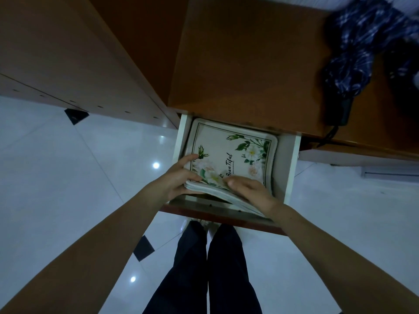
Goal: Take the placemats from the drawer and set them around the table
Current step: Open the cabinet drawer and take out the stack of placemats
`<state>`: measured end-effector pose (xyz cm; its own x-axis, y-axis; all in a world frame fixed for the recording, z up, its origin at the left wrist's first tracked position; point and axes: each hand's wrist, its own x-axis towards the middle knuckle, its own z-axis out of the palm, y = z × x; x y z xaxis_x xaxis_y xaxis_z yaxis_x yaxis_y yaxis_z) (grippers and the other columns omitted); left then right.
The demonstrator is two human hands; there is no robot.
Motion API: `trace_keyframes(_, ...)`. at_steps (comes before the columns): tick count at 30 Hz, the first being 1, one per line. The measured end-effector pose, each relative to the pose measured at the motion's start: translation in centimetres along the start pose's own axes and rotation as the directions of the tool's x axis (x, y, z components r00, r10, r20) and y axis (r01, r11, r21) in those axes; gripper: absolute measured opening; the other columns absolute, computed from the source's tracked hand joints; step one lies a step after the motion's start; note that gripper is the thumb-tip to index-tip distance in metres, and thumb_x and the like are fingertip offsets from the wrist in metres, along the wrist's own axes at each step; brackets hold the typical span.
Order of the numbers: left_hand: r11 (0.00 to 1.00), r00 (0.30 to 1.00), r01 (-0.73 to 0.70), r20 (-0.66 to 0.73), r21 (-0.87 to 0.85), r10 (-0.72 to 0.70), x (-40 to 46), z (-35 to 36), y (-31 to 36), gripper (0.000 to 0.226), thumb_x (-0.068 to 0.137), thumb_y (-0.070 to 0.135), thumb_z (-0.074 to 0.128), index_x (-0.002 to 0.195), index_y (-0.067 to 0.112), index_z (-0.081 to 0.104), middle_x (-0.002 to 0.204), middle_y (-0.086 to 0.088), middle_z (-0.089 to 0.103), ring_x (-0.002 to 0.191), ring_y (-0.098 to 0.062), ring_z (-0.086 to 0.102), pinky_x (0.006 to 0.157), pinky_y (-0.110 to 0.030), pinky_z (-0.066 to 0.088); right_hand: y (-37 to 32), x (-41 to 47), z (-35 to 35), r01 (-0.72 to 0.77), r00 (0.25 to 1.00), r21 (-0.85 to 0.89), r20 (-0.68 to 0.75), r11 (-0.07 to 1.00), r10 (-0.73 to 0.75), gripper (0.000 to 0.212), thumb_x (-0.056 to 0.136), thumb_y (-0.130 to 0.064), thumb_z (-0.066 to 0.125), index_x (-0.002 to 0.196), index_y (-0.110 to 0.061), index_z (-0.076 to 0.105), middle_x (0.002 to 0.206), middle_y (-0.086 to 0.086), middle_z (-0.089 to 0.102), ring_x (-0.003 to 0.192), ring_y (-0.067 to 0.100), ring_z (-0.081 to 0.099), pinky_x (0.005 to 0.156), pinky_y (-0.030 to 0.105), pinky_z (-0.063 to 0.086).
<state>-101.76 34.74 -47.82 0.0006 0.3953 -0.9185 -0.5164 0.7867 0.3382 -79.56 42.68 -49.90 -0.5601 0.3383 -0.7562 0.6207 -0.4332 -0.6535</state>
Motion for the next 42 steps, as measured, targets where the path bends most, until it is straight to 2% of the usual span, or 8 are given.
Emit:
trace_keyframes(5, 0.992, 0.994, -0.095, 0.037, -0.086, 0.098, -0.8, -0.6, -0.7, 0.067, 0.082, -0.013, 0.057, 0.124, 0.04, 0.057, 0.123, -0.007, 0.057, 0.103, -0.028, 0.065, 0.074, -0.038, 0.058, 1.3, 0.9, -1.5, -0.026, 0.988, 0.058, -0.154, 0.998, 0.034, 0.023, 0.093, -0.025, 0.06, 0.115, -0.026, 0.067, 0.128, -0.009, 0.059, 0.124, 0.007, 0.049, 0.107, 0.02, 0.032)
trace_keyframes(11, 0.965, 0.975, -0.179, 0.095, -0.192, 0.199, -3.0, -0.8, -0.3, 0.069, 0.083, -0.013, 0.055, 0.127, 0.04, 0.057, 0.13, -0.004, 0.055, 0.109, -0.031, 0.064, 0.086, -0.044, 0.056, 1.0, -0.8, -2.7, -0.017, 0.972, -0.024, -0.235, 1.0, 0.011, 0.04, 0.076, -0.049, 0.07, 0.115, -0.042, 0.066, 0.139, -0.012, 0.048, 0.129, 0.005, 0.042, 0.115, 0.029, 0.024)
trace_keyframes(16, 0.941, 0.959, -0.199, 0.142, -0.274, 0.244, -5.5, -1.0, -0.1, 0.073, 0.08, -0.013, 0.054, 0.132, 0.038, 0.053, 0.134, -0.006, 0.055, 0.113, -0.034, 0.061, 0.082, -0.041, 0.058, 0.1, -2.7, -3.8, -0.104, 0.948, 0.006, -0.3, 0.995, 0.101, 0.042, 0.08, -0.044, 0.072, 0.12, -0.037, 0.065, 0.135, -0.01, 0.047, 0.123, 0.006, 0.043, 0.11, 0.026, 0.031)
trace_keyframes(22, 0.923, 0.933, -0.19, 0.23, -0.335, 0.276, -8.5, -1.5, 0.2, 0.098, 0.048, 0.005, 0.09, 0.132, 0.039, 0.053, 0.134, -0.007, 0.057, 0.118, -0.039, 0.057, 0.085, -0.045, 0.056, -1.4, -5.7, -4.1, -0.204, 0.96, 0.288, -0.129, 0.936, 0.249, 0.066, 0.071, -0.052, 0.076, 0.13, -0.034, 0.055, 0.133, -0.006, 0.054, 0.113, 0.014, 0.056, 0.098, 0.031, 0.046)
trace_keyframes(28, 0.905, 0.917, -0.207, 0.249, -0.372, 0.312, -11.8, -1.3, 0.5, 0.099, 0.048, 0.007, 0.091, 0.134, 0.035, 0.052, 0.139, -0.008, 0.053, 0.121, -0.037, 0.055, 0.077, -0.039, 0.058, -1.5, -9.6, -3.6, -0.322, 0.944, 0.448, 0.091, 0.834, 0.316, 0.082, 0.077, -0.046, 0.072, 0.146, -0.037, 0.027, 0.129, -0.003, 0.053, 0.113, 0.022, 0.061, 0.087, 0.036, 0.053)
trace_keyframes(34, 0.949, 0.933, -0.205, 0.246, -0.239, 0.264, -13.5, -2.7, 0.4, 0.1, 0.047, 0.005, 0.09, 0.133, 0.037, 0.052, 0.135, -0.005, 0.057, 0.115, -0.037, 0.059, 0.075, -0.038, 0.058, -1.0, -10.2, -3.1, -0.211, 0.975, 0.466, 0.038, 0.859, 0.219, 0.066, 0.079, -0.018, 0.071, 0.139, -0.033, 0.045, 0.135, -0.005, 0.054, 0.115, 0.018, 0.059, 0.094, 0.033, 0.049)
trace_keyframes(38, 0.978, 0.947, -0.208, 0.247, -0.014, 0.205, -14.5, -3.8, 0.3, 0.081, 0.072, -0.007, 0.067, 0.132, 0.044, 0.049, 0.131, -0.004, 0.06, 0.114, -0.034, 0.061, 0.086, -0.042, 0.055, -0.9, -10.9, -2.9, -0.177, 0.981, 0.457, 0.012, 0.872, 0.194, 0.066, 0.079, -0.004, 0.072, 0.134, -0.034, 0.052, 0.127, -0.005, 0.059, 0.105, 0.017, 0.065, 0.08, 0.026, 0.054)
trace_keyframes(42, 0.965, 0.956, -0.223, 0.224, 0.137, 0.19, -16.5, -3.1, 0.3, 0.087, 0.081, -0.018, 0.059, 0.135, 0.048, 0.043, 0.135, 0.003, 0.054, 0.113, -0.026, 0.062, 0.09, -0.04, 0.053, -1.2, -12.9, -2.6, -0.098, 0.981, 0.463, -0.107, 0.881, 0.165, 0.079, 0.07, 0.001, 0.079, 0.132, -0.04, 0.053, 0.13, 0.0, 0.059, 0.11, 0.024, 0.063, 0.091, 0.037, 0.053)
